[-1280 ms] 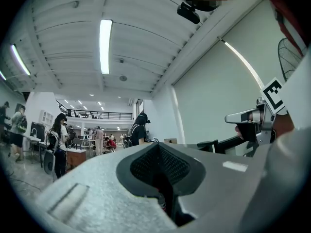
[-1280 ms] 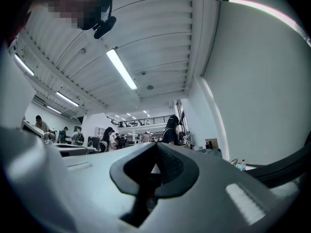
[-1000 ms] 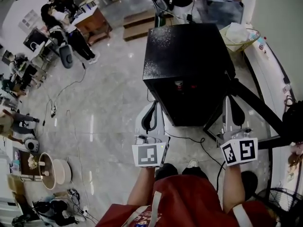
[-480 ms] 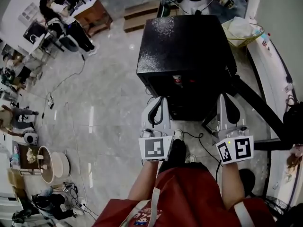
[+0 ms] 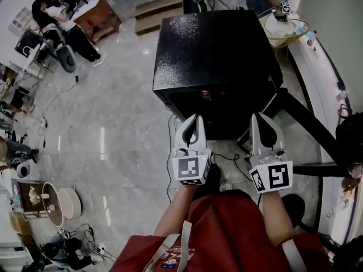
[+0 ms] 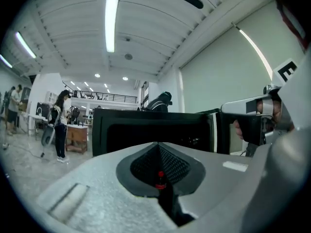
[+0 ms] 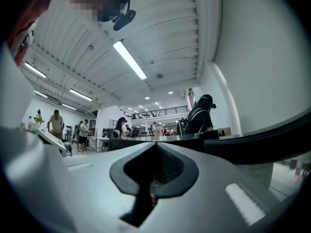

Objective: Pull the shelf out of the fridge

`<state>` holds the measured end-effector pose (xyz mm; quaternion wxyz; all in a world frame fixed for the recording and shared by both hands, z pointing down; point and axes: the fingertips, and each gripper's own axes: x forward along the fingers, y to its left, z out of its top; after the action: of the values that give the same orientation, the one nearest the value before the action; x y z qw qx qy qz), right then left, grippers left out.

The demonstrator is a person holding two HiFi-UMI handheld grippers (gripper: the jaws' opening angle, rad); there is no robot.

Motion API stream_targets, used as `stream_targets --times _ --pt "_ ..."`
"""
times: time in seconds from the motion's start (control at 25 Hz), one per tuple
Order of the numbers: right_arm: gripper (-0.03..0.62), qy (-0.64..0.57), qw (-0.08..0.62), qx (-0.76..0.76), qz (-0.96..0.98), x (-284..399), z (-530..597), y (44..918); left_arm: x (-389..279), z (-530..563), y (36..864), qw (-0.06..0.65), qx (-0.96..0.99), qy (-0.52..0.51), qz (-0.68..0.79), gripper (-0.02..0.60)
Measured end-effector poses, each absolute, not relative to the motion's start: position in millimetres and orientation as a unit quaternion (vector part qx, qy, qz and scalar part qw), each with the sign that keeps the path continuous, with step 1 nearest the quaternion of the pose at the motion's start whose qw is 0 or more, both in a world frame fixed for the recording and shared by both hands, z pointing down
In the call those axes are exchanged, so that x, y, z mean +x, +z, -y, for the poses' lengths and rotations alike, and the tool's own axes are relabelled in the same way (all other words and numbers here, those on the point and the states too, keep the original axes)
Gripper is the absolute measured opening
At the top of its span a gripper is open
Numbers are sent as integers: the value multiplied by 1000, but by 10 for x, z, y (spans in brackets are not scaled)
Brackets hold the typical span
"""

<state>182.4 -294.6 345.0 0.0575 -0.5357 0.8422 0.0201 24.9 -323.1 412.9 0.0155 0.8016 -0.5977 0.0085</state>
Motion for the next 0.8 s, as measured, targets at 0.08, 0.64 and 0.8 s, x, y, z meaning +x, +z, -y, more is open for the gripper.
stream_targets --times 0.08,0.64,0.8 --pt "-2 15 51 -535 -843 1800 2971 3512 296 3319 4286 48 805 -6 591 0" --pt "-2 15 22 -531 -847 1754 2976 3622 268 3807 5099 328 712 -256 565 72" --pt "-2 17 14 -526 -850 1734 2945 3638 257 3941 5189 357 680 -304 564 101"
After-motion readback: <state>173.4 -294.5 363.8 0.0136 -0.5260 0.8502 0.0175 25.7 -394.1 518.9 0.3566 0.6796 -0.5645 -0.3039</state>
